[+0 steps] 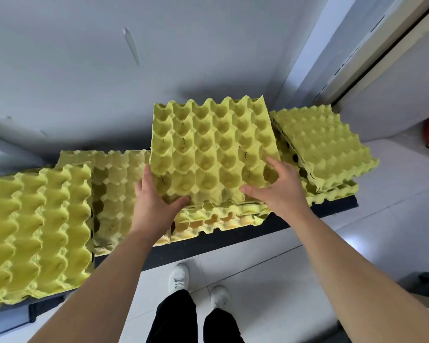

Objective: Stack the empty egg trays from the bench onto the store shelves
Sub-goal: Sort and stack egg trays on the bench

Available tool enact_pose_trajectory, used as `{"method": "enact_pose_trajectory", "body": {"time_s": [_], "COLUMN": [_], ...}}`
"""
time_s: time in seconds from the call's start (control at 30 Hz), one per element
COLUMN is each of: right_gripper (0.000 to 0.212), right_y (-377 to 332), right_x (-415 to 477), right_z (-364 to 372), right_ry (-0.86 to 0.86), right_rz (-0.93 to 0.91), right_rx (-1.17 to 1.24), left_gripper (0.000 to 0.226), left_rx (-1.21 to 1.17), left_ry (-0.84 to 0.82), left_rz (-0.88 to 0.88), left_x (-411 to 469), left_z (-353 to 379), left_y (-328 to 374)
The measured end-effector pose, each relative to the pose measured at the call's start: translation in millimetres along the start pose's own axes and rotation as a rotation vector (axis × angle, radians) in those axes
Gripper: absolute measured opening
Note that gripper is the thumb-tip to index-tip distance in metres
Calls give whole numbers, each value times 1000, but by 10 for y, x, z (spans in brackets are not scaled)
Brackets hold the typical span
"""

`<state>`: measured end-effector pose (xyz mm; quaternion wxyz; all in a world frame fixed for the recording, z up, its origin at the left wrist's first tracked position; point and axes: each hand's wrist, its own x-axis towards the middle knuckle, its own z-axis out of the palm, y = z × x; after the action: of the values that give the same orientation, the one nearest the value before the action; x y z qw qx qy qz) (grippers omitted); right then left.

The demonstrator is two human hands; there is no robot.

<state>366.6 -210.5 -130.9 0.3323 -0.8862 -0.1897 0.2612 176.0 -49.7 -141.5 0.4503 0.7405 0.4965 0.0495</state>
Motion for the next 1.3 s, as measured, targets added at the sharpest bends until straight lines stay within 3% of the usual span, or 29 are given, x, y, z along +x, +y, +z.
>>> {"method": "enact_pose_trajectory", "body": {"time_s": [0.4, 0.63, 1.03, 1.17, 1.3], "right_gripper": [99, 98, 98, 98, 97], "right_y": [-345, -855, -2484, -3127, -3769], "right_x": [-139, -455, -1589, -2155, -2808], "right_z": [-359, -612, -665, -489, -242], "right_ry": [-50, -28, -44, -43, -47], "right_rz": [-83, -242, -655, -815, -947], "right_rx": [2, -23, -55, -26, 2], "left_gripper": [112, 112, 105, 69, 69], "left_rx": [-99, -125, -187, -229, -224], "left_ry": [99, 211, 570, 745, 894], "left_rz": [16, 30, 142, 180, 284], "left_x": [-324, -699, -1842, -2399, -2975], "left_z": [-284, -672, -2351, -3008, -3736], "left_y": [282, 461, 497, 361, 168]}}
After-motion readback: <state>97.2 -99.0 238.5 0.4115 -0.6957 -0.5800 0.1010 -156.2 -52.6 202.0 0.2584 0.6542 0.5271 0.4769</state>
